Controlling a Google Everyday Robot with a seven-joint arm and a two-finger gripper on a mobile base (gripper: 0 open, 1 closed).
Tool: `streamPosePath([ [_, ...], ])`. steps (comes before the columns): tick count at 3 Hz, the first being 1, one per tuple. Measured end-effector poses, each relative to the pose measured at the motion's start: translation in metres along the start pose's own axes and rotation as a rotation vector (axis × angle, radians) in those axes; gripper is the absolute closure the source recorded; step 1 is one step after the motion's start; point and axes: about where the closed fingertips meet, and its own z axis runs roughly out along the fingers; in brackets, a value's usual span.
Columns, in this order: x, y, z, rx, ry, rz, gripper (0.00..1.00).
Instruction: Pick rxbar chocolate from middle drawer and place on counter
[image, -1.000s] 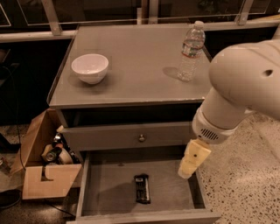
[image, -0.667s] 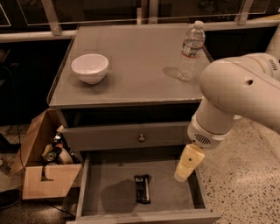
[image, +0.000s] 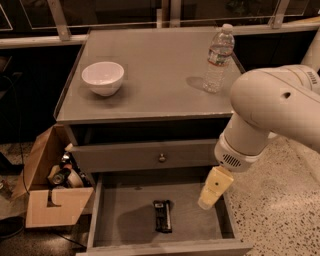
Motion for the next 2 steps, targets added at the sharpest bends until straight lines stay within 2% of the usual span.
streamPosePath([
  [1,0.004,0.013,0.033,-0.06,-0.034,0.079,0.0],
  [2,0.005,0.019,0.06,-0.084,-0.075,0.143,0.0],
])
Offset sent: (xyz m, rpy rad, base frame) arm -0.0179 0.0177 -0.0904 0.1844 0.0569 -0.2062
